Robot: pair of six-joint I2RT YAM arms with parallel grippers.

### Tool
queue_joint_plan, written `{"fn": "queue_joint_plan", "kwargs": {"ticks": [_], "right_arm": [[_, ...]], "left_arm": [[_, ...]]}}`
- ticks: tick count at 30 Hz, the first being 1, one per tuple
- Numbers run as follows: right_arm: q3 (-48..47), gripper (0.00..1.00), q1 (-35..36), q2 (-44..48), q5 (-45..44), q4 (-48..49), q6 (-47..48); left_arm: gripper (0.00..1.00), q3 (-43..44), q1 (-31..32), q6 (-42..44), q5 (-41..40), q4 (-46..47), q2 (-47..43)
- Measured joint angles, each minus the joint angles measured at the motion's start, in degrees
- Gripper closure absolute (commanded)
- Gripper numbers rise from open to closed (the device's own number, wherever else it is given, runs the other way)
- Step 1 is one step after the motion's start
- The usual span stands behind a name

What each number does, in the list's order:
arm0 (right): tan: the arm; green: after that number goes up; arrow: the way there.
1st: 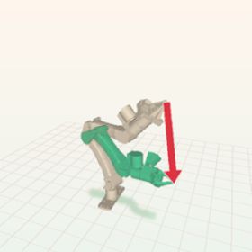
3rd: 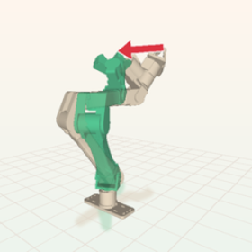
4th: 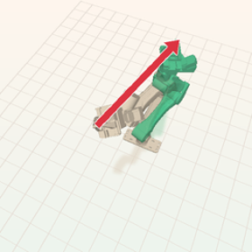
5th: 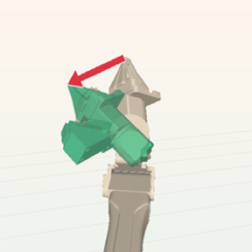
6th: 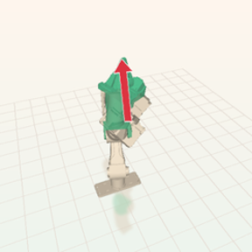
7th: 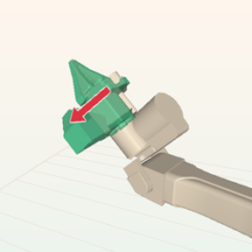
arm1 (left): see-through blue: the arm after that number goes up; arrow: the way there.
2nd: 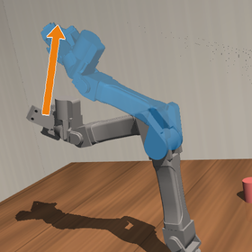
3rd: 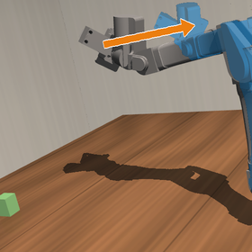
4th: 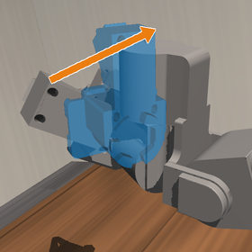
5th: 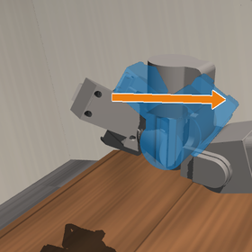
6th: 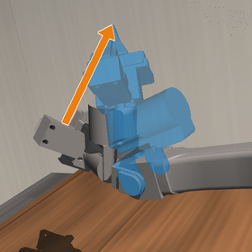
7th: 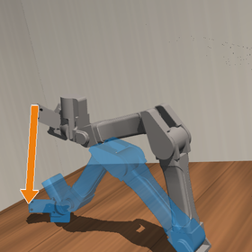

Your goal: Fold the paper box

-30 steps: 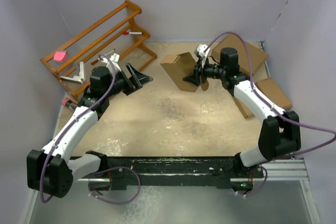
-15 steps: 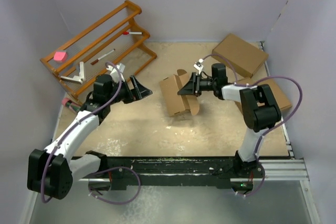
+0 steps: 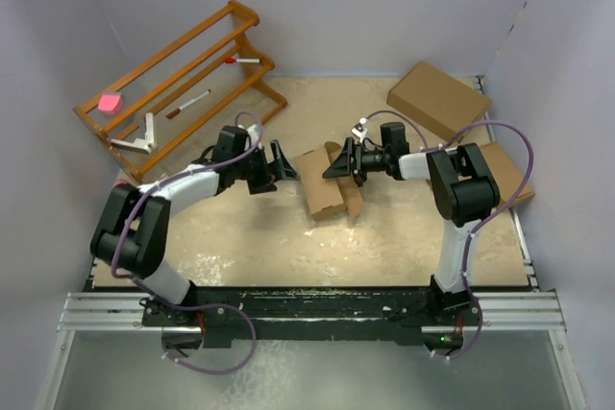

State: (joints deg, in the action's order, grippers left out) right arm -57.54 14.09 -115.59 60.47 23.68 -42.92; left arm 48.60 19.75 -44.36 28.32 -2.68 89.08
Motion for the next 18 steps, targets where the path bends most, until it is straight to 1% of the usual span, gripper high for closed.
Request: {"fn": "queue_joint_plan", "kwargs": {"ticks": [4,5,9,15,17,18], "right_arm": [[-3.5,0.07,0.0,0.4,-3.1,-8.1,7.3],[-4.1,0.04,0.0,0.8,-4.2,-9.9,9.2],[-6.2,0.00,0.0,4.3,-10.0,-18.3,17.3],[-9.7,0.01,-0.9,9.2,-18.0,-28.4,30.0],[-9.8,0.03,-1.5,10.6,-20.7,-31.0,34.1],[-9.5,0.06,-1.7,11.6,-22.1,-31.9,36.2]], "left_arm": [[0.07,5.5,1.7,0.3,-1.4,-1.1,6.2],[0.07,6.1,1.8,0.4,-1.7,-1.4,6.7],[0.07,8.4,1.8,1.2,-3.8,-3.9,7.4],[0.07,10.1,1.8,3.1,-6.3,-6.8,7.0],[0.07,10.1,1.9,3.5,-6.7,-7.7,6.6],[0.07,10.1,2.0,3.5,-6.9,-8.1,6.3]]}}
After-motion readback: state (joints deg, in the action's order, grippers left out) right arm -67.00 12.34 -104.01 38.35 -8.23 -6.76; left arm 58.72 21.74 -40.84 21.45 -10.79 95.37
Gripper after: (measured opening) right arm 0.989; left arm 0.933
